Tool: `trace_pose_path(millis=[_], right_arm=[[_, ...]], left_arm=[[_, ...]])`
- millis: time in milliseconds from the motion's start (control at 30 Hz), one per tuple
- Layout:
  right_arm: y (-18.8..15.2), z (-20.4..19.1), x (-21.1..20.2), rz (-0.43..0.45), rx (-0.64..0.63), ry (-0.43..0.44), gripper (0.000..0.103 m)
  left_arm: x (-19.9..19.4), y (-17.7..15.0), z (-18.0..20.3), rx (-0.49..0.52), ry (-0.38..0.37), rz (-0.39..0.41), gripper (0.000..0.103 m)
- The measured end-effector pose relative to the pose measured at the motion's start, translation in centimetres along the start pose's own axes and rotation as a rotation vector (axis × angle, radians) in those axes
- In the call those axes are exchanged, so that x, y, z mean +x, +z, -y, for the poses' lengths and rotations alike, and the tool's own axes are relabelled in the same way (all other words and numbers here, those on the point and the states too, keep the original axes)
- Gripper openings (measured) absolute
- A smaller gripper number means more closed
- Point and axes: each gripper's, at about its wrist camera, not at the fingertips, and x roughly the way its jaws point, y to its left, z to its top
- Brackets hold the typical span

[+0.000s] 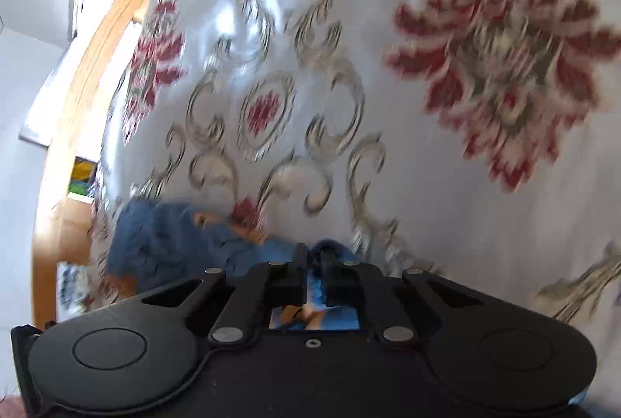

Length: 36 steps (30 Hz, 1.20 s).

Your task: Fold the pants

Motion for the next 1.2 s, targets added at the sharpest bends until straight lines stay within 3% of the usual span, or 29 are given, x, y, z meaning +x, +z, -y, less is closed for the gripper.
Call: trace_pose_path(millis=[33, 100, 267, 300, 333, 367, 433, 467, 533, 600, 633, 700, 733, 800, 867, 900, 933, 967, 1000, 1067, 1200], right_arm=[[0.4, 0.3, -0.2, 0.014, 0.006, 0.002, 0.005], [1.2, 1.1, 0.0, 0.026, 0.013, -0.001, 0.006], [2.0, 3.0, 0.6, 0.02, -0.035, -0.012, 0.008], [1.9, 3.2, 0.0, 0.032, -0.042, -0.015, 0.018], [1.7, 3.1, -1.1, 0.069, -0.063, -0.066, 0.042], [1.6, 2.9, -2.1, 0.087, -0.086, -0.102, 0.047], [0.7, 2.2, -4.3, 0.135, -0.122, -0.108, 0.045], [0.0, 1.6, -5.0, 0.147, -0.134, -0.069, 0.043], [-1.6, 0.3, -4.6, 0.13, -0.133, 0.039, 0.036], [-2.9, 0.2, -2.4, 0.089, -0.087, 0.078, 0.032], [-3.4, 0.7, -1.5, 0.084, -0.058, 0.039, 0.031], [-4.5, 3.0, -1.4, 0.134, 0.023, -0.068, 0.005], [-5.1, 4.3, -2.4, 0.181, 0.076, -0.081, 0.003], [-6.8, 5.9, -5.8, 0.307, 0.141, -0.159, 0.018], [-9.7, 5.2, -9.3, 0.396, 0.105, -0.203, 0.031], [-11.3, 4.5, -10.3, 0.402, 0.092, -0.18, 0.037], [-13.1, 3.7, -11.1, 0.401, 0.076, -0.164, 0.053], [-15.0, 2.9, -11.6, 0.408, 0.057, -0.177, 0.066], [-16.9, 2.2, -11.7, 0.415, 0.044, -0.204, 0.071], [-20.9, 2.5, -11.9, 0.429, 0.06, -0.282, 0.076], [-27.2, 6.3, -13.8, 0.524, 0.207, -0.439, 0.074]], left_arm=[[0.0, -0.1, -0.7, -0.044, -0.029, -0.012, 0.002], [0.0, -0.8, -2.7, -0.14, -0.083, -0.057, 0.011], [-0.2, -2.8, -8.5, -0.383, -0.096, -0.183, 0.004], [-0.5, -3.2, -9.5, -0.427, -0.103, -0.194, 0.003], [-1.0, -3.6, -10.5, -0.468, -0.114, -0.2, 0.004], [-1.4, -4.1, -11.4, -0.499, -0.106, -0.215, 0.003], [-2.4, -4.7, -12.5, -0.534, -0.085, -0.226, 0.004], [-2.9, -4.9, -12.8, -0.539, -0.07, -0.229, 0.004], [-4.0, -5.3, -12.6, -0.522, -0.027, -0.234, 0.004], [-4.4, -5.8, -12.7, -0.505, 0.003, -0.242, 0.004], [-4.6, -6.0, -12.8, -0.509, 0.008, -0.241, 0.004], [-5.0, -5.9, -13.3, -0.524, 0.014, -0.236, 0.004], [-5.2, -6.0, -13.5, -0.526, 0.02, -0.233, 0.004], [-5.7, -6.4, -14.2, -0.556, 0.012, -0.231, 0.003], [-5.9, -6.2, -14.6, -0.589, 0.002, -0.231, 0.004], [-6.0, -5.9, -14.4, -0.592, 0.001, -0.221, 0.013], [-6.2, -5.4, -14.0, -0.585, -0.006, -0.199, 0.024], [-6.4, -4.8, -13.4, -0.573, -0.027, -0.172, 0.051], [-6.5, -4.3, -12.5, -0.555, -0.056, -0.143, 0.072], [-6.4, -3.2, -10.5, -0.508, -0.107, -0.098, 0.086], [-3.7, -2.8, -6.3, -0.383, -0.099, -0.191, 0.088]])
